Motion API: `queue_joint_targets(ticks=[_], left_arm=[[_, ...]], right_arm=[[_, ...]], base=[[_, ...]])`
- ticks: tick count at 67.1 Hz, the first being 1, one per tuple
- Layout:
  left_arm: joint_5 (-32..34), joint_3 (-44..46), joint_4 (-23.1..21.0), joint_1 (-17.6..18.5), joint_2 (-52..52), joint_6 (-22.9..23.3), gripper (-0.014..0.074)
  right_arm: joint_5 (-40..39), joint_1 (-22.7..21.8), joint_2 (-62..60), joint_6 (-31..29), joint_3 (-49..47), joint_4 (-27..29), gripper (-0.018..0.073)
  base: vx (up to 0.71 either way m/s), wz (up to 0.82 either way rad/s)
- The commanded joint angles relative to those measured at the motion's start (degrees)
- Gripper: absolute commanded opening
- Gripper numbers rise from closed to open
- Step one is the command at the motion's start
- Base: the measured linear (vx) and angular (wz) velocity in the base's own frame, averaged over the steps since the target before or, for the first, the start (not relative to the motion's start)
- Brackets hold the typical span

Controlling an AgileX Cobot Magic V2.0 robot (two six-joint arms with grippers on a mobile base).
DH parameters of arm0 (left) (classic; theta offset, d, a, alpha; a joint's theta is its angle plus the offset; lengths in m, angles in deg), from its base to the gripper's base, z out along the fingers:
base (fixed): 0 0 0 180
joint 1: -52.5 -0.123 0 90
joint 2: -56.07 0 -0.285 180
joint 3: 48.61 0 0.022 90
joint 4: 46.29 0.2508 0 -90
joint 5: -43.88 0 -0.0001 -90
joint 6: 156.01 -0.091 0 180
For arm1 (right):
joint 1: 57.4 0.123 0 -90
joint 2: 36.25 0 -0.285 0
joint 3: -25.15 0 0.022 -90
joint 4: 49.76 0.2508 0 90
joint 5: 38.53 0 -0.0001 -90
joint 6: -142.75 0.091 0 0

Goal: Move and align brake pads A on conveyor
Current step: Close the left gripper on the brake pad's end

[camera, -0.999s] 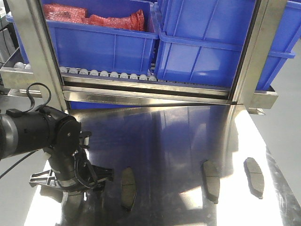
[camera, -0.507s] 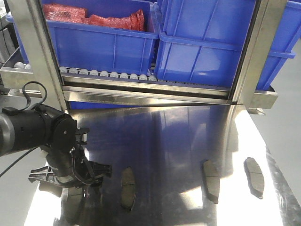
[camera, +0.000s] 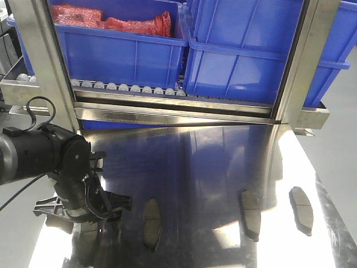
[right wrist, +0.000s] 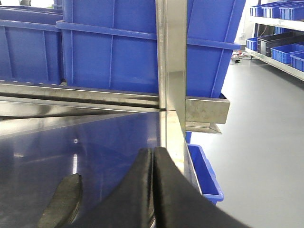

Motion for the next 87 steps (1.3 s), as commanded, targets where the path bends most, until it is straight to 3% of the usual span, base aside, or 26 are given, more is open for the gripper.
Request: queue_joint_targets(ticks=[1, 52, 62, 70, 75, 82, 85, 87], left_arm=[[-0.7, 1.6, -0.4, -0.3, -1.7, 0.0, 0.059], [1.1, 1.6, -0.4, -0.4, -0.9, 0.0, 0.059], [1.0, 1.5, -0.4, -0.4, 0.2, 0.0, 0.0548], [1.1, 1.5, -0.4, -0.4, 0.3, 0.0, 0.0425], [1.1, 1.5, -0.4, -0.4, 0.3, 0.0, 0.0305], [1.1, 1.5, -0.4, -0.4, 0.3, -0.5, 0.0064], [1.1, 1.5, -0.4, -0.4, 0.3, -1.0, -0.0011], [1.1, 1.5, -0.4, -0.4, 0.2, -1.5, -0.0009]], right_arm=[[-4.4, -0.2, -0.7, 0.0, 0.5, -0.2, -0.0007], [-4.4, -0.2, -0.7, 0.0, 0.5, -0.2, -0.0007], [-4.4, -0.2, -0.7, 0.0, 0.5, -0.2, -0.0007], [-4.4, -0.2, -0.7, 0.0, 0.5, -0.2, -0.0007], [-4.4, -0.2, -0.7, 0.0, 0.5, -0.2, -0.0007], [-4.4, -0.2, -0.7, 0.0, 0.5, -0.2, -0.0007], [-4.4, -0.2, -0.7, 0.0, 0.5, -0.2, -0.0007], [-4.4, -0.2, -0.7, 0.0, 0.5, -0.2, -0.0007]], base=[[0.0, 0.0], [0.0, 0.0], [0.0, 0.0], [0.0, 0.0], [0.0, 0.0], [0.0, 0.0], [0.0, 0.0], [0.0, 0.0]])
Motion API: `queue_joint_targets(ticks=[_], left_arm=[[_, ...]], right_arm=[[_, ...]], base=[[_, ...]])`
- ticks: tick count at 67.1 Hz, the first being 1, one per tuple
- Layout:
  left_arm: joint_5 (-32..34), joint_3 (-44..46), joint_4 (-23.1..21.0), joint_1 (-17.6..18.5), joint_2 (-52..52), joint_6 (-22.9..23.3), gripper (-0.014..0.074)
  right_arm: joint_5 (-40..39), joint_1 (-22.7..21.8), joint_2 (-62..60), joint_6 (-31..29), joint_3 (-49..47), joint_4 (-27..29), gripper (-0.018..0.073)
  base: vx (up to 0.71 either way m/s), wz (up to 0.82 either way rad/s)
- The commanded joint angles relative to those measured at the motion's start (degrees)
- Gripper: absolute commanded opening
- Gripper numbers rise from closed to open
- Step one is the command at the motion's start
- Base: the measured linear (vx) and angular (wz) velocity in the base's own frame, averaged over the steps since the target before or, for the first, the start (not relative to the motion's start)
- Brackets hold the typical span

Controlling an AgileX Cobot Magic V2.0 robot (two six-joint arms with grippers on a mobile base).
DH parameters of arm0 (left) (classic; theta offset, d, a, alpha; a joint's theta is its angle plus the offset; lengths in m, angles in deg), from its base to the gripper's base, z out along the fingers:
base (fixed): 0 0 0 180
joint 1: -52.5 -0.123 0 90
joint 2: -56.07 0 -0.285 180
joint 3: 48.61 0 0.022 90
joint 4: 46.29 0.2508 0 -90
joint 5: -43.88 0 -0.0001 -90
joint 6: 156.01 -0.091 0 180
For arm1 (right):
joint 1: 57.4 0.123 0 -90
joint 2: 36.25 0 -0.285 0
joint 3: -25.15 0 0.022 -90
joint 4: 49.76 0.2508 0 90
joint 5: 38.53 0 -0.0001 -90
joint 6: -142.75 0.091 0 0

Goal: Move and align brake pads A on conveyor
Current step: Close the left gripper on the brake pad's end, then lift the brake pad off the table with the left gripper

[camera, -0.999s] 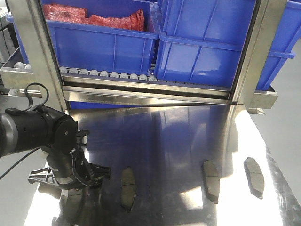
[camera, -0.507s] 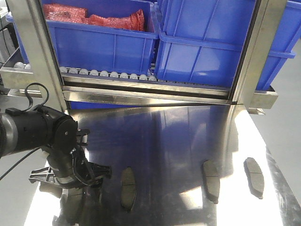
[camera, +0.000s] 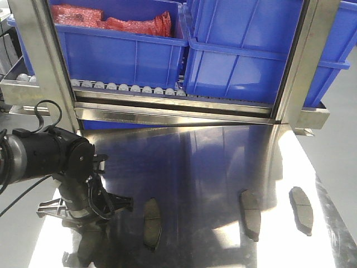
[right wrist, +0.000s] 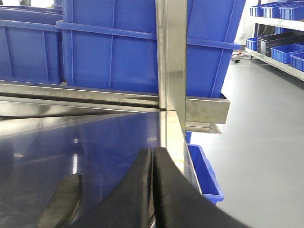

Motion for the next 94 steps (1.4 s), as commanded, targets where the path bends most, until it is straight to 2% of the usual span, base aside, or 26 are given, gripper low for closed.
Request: queue_joint_targets(ticks=[1, 14, 43, 58, 80, 86, 94], left_arm=[[0.2, 1.1, 0.0, -0.2, -2.3, -1.3, -0.0008], [0.3, 1.2, 0.6, -0.2, -4.4, -2.6, -0.0008], [-2.6, 1.2, 7.6, -0.2, -17.0, -2.6, -0.0007], [-4.8, 1.1, 12.7, -0.2, -28.4, -2.5, -0.0007], [-9.9, 0.8, 23.2, -0.2, -46.1, -1.3, -0.0007], [-9.8, -1.4, 25.5, -0.2, -51.6, -0.9, -0.0007], [-9.1, -6.0, 26.4, -0.3, -59.1, -0.9, -0.0007]], right_arm=[[-4.4, -0.2, -0.7, 0.0, 0.5, -0.2, -0.0007], [-4.4, -0.2, -0.7, 0.0, 0.5, -0.2, -0.0007], [-4.4, -0.2, -0.7, 0.0, 0.5, -0.2, -0.0007], [-4.4, -0.2, -0.7, 0.0, 0.5, -0.2, -0.0007], [-4.4, -0.2, -0.7, 0.0, 0.5, -0.2, -0.0007], [-4.4, -0.2, -0.7, 0.0, 0.5, -0.2, -0.0007], [-4.4, -0.2, -0.7, 0.0, 0.5, -0.2, -0.0007]], base=[[0.0, 0.0], [0.0, 0.0], [0.0, 0.0], [0.0, 0.0], [0.0, 0.0], [0.0, 0.0], [0.0, 0.0]])
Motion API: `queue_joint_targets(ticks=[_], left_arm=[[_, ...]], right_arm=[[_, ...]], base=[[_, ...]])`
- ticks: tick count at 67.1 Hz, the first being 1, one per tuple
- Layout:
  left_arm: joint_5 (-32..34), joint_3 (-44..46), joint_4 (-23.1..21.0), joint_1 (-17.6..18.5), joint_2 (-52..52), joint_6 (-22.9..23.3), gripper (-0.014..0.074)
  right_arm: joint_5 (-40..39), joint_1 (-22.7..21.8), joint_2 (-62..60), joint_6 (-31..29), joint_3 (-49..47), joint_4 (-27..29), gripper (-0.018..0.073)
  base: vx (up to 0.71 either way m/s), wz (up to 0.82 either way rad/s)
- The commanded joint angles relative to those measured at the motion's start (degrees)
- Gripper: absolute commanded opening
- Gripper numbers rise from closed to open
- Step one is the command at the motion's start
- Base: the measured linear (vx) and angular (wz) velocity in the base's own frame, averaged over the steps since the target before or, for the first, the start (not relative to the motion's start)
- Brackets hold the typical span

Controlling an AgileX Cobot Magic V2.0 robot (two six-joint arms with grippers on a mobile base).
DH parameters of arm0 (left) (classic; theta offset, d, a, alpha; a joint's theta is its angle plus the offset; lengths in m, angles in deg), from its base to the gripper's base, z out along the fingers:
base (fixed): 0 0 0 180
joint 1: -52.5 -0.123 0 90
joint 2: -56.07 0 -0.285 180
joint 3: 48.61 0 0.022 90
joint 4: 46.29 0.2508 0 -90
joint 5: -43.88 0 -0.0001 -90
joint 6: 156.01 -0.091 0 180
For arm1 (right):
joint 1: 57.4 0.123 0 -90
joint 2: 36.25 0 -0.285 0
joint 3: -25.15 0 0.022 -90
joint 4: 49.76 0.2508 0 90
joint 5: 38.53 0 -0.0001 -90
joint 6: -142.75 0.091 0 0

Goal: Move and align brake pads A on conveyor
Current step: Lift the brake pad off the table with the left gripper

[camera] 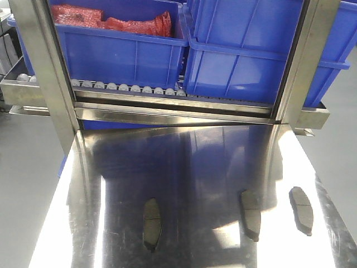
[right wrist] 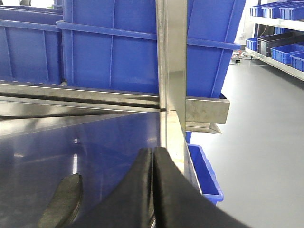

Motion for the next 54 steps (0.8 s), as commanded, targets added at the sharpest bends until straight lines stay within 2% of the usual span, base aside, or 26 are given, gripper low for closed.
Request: queue_joint_targets(ticks=[1, 12, 28, 39, 54], left_arm=[[2.8, -1.8, 2.9, 0.0, -5.7, 0.8, -0.0007], [5.8, -9.0, 1.1, 0.0, -17.5, 0.6, -0.0007], [12.0, -20.8, -6.4, 0.0, -34.6, -1.7, -0.0007], [12.9, -26.2, -10.2, 0.0, -41.8, -7.8, -0.0007], [13.6, -29.2, -11.5, 0.0, -46.9, -14.5, -0.0007]], right_arm=[[-4.4, -0.2, -0.7, 0.0, 0.5, -0.2, -0.0007], [-4.4, -0.2, -0.7, 0.0, 0.5, -0.2, -0.0007], [-4.4, -0.2, -0.7, 0.0, 0.5, -0.2, -0.0007], [-4.4, -0.2, -0.7, 0.0, 0.5, -0.2, -0.0007], [-4.4, -0.2, -0.7, 0.0, 0.5, -0.2, -0.0007]], base=[[0.0, 0.0], [0.0, 0.0], [0.0, 0.0], [0.0, 0.0], [0.0, 0.0]])
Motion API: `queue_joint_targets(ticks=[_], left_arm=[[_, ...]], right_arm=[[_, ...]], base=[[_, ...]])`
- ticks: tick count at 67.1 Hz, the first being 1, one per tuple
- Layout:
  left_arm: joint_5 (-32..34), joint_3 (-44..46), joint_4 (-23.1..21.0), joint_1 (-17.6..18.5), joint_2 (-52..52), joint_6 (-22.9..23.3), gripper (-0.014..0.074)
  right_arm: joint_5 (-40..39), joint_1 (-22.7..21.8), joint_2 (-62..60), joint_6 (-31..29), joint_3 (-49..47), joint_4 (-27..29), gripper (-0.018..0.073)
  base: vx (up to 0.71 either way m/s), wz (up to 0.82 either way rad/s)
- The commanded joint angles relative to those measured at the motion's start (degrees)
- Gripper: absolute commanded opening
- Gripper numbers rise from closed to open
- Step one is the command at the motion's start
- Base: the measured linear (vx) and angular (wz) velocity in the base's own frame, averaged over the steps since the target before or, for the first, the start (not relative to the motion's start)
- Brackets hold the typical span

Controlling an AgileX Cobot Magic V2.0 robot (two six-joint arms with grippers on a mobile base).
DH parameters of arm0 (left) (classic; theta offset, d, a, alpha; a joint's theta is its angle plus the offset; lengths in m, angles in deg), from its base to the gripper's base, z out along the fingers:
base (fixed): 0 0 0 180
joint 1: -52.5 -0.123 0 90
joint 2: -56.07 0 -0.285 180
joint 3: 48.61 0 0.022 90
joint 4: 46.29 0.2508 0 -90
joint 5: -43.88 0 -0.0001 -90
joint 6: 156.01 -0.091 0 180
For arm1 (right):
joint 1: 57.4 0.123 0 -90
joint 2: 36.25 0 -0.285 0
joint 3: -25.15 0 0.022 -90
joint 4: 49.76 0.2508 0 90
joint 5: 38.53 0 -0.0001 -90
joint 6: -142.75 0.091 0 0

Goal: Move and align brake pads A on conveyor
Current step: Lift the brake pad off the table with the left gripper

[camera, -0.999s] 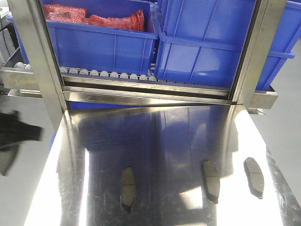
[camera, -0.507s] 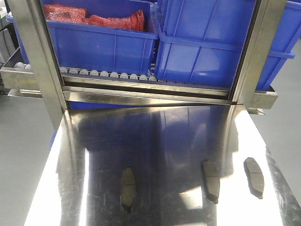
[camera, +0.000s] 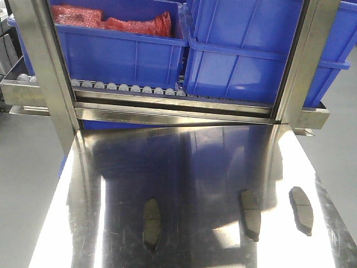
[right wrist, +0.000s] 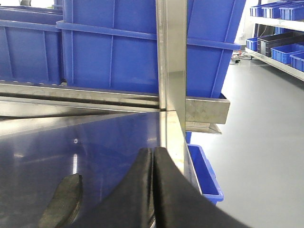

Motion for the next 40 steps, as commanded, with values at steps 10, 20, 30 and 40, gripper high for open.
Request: queue_joint_targets(ticks=[10, 20, 30, 40], left_arm=[[7.8, 1.0, 0.3, 0.0, -0.7, -6.0, -0.0006], [7.6, 1.0, 0.5, 0.0, -0.7, -6.3, -0.0007], [6.8, 1.0, 0.5, 0.0, -0.7, -6.3, -0.0007], [6.8, 1.0, 0.5, 0.0, -0.7, -6.3, -0.0006]], right_arm=[[-4.4, -0.2, -0.7, 0.0, 0.5, -0.2, -0.0007], [-4.4, -0.2, -0.7, 0.0, 0.5, -0.2, -0.0007], [-4.4, -0.2, -0.7, 0.0, 0.5, -0.2, -0.0007], [-4.4, -0.2, -0.7, 0.0, 0.5, -0.2, -0.0007]], base=[[0.0, 0.0], [0.0, 0.0], [0.0, 0.0], [0.0, 0.0]])
